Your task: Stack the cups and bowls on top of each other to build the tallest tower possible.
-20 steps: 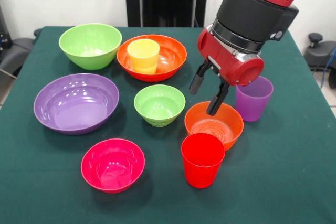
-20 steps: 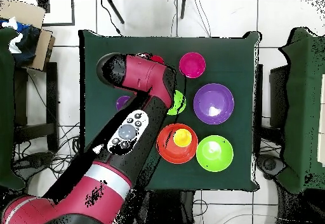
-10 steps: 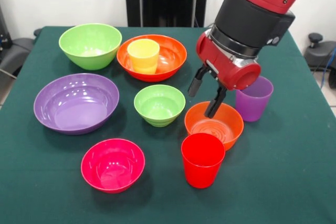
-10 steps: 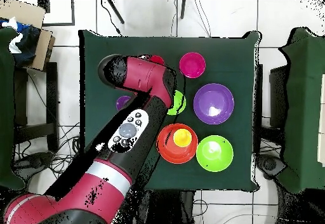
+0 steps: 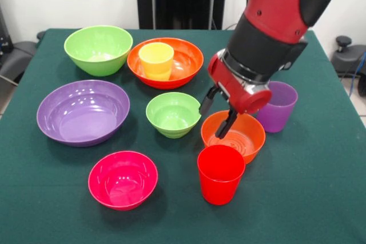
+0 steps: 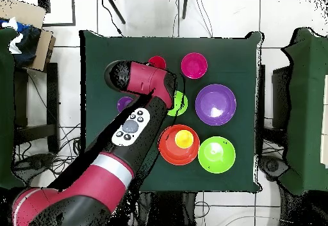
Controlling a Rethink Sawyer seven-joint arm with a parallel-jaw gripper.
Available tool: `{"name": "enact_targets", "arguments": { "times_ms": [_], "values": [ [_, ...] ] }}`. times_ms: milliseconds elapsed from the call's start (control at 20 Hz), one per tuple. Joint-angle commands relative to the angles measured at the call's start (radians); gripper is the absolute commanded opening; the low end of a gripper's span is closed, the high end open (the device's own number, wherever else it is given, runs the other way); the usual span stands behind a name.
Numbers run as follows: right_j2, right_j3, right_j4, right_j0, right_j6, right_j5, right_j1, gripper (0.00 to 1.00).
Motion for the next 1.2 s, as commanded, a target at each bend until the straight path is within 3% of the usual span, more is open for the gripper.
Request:
{"name": "enact_targets", "arguments": {
  "times_ms": [50, 600, 1200],
  "values": [
    [0.057, -0.093, 0.008, 0.022, 0.207, -0.021, 0.102, 1.0],
    [0.019, -0.115, 0.012, 0.045, 0.202, 0.038, 0.113, 1.0],
    [0.037, -0.081, 0.022, 0.045, 0.193, 0.02, 0.091, 1.0]
  ]
}}
